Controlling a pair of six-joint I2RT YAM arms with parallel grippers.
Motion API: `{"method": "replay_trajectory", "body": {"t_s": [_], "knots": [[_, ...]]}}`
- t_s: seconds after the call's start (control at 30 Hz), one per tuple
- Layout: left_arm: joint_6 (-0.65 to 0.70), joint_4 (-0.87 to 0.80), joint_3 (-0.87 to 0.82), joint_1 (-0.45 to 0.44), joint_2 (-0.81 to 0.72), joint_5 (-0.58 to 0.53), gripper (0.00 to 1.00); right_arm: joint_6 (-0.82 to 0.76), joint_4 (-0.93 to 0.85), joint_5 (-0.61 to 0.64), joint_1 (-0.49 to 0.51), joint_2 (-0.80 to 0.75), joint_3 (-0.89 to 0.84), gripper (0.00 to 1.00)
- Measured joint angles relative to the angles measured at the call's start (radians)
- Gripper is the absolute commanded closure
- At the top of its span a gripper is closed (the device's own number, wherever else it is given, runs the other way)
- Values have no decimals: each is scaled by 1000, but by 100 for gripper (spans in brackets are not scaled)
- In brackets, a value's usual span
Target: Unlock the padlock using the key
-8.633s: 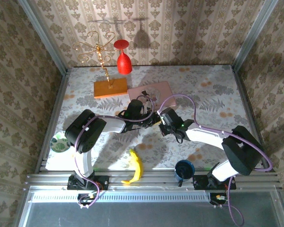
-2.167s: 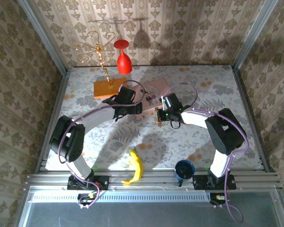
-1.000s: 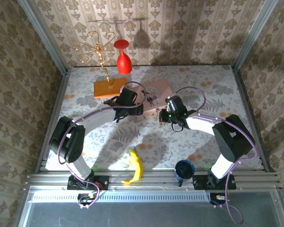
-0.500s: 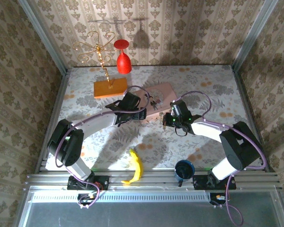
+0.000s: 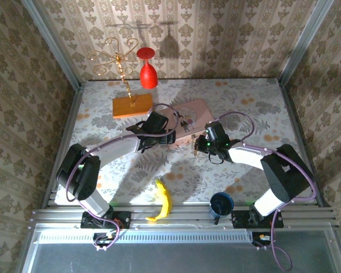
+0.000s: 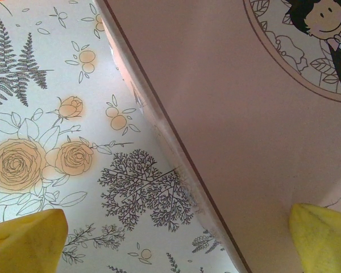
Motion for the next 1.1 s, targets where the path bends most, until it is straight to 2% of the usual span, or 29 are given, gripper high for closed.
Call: {"method": "replay_trajectory", "body": {"t_s": [1.1], "knots": [[-3, 19, -20, 2, -11, 1, 0, 127, 110, 71, 14, 15, -35, 100]]}}
